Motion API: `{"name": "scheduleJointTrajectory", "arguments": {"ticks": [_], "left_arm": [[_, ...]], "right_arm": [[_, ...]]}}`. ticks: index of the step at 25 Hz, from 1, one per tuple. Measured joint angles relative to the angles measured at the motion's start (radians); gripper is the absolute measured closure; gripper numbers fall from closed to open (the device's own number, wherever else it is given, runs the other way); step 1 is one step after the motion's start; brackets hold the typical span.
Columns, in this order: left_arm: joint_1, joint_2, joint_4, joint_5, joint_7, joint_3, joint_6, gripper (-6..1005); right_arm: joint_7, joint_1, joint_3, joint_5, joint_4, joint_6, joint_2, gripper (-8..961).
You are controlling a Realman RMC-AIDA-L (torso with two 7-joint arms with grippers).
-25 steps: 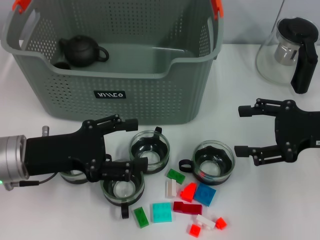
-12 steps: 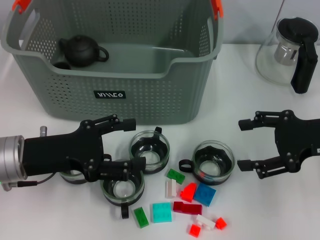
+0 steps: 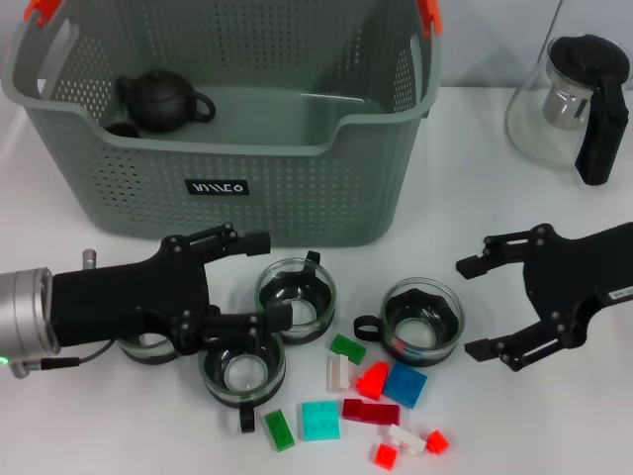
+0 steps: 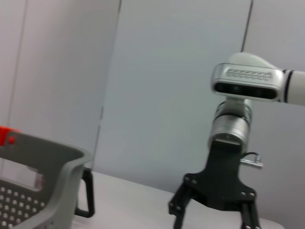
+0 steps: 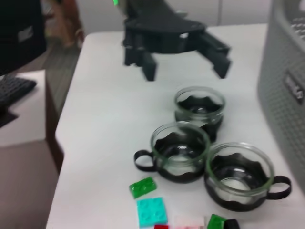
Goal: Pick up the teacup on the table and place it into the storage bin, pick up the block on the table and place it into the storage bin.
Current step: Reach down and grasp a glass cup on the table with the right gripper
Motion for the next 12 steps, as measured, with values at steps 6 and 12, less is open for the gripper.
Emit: {"name": "scheduleJointTrajectory", "arguments": {"ticks": [6, 12], "left_arm": [[0.005, -0.005, 0.000, 0.002, 0.002, -0.005, 0.003, 66], [0.024, 0.003, 0.000, 0.011, 0.025, 0.018, 0.011, 66]], "right_arm": [[0.025, 0.064, -0.072, -0.080, -0.017, -0.003, 0.008, 13], [0.047, 0.104, -0.139, -0.117, -0.010, 0.023, 0.011, 27]]}}
